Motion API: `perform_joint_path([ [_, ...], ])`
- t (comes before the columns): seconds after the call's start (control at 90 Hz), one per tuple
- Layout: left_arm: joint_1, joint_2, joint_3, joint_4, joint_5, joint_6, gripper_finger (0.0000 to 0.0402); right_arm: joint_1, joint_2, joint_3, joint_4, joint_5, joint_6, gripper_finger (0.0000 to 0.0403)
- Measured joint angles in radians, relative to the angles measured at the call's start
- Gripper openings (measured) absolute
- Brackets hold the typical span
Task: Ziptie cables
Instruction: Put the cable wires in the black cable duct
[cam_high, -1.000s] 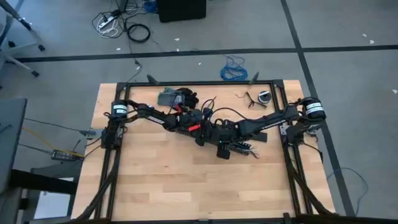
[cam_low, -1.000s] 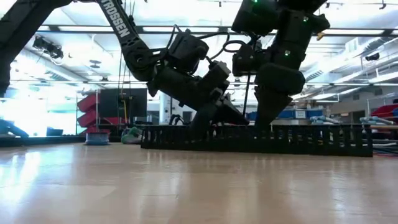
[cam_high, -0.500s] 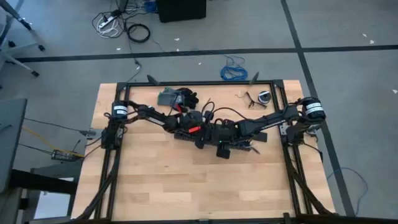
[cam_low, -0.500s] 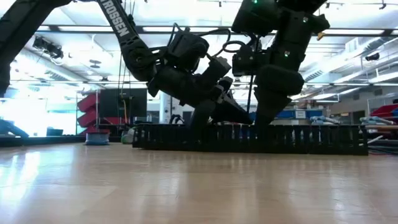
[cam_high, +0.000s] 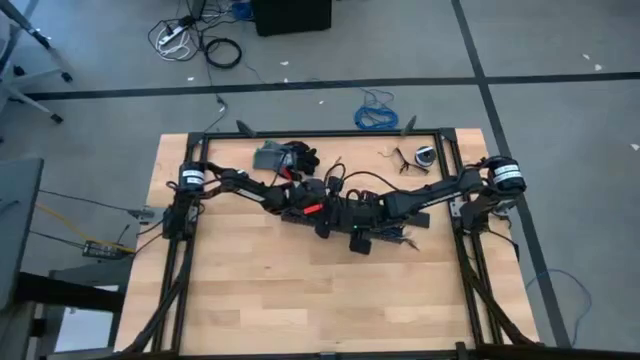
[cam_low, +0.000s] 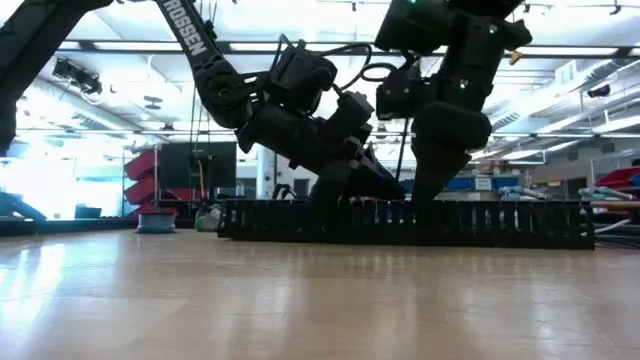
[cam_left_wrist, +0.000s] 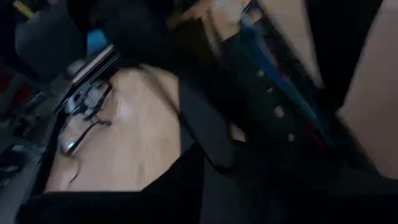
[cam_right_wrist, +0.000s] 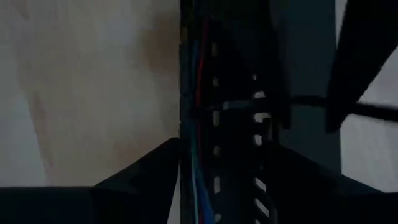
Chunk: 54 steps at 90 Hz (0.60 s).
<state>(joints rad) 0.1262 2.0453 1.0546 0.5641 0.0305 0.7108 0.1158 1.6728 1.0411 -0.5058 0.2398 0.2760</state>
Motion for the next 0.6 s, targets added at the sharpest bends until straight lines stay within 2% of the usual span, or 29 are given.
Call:
perform_joint_path([
  [0.144,-0.03,-0.019,0.0,0.0,-0.117,-0.04,0.0143,0.002,-0.024,0.022,-0.012,-0.005,-0.009,0.0217],
  [0.222,-0.047,-0.041,-0.001,-0.024,-0.135,-0.04,0.0168,0.003,-0.029,0.026,-0.025,-0.001,-0.013,0.0217],
  [0.389,-0.063,-0.098,-0.002,-0.092,-0.073,-0.048,0.0199,0.005,-0.033,0.028,-0.056,0.0,-0.011,0.0217],
  [0.6,-0.069,-0.125,-0.013,-0.139,-0.059,-0.066,0.0204,0.009,-0.032,0.027,-0.066,0.003,-0.021,0.0217],
])
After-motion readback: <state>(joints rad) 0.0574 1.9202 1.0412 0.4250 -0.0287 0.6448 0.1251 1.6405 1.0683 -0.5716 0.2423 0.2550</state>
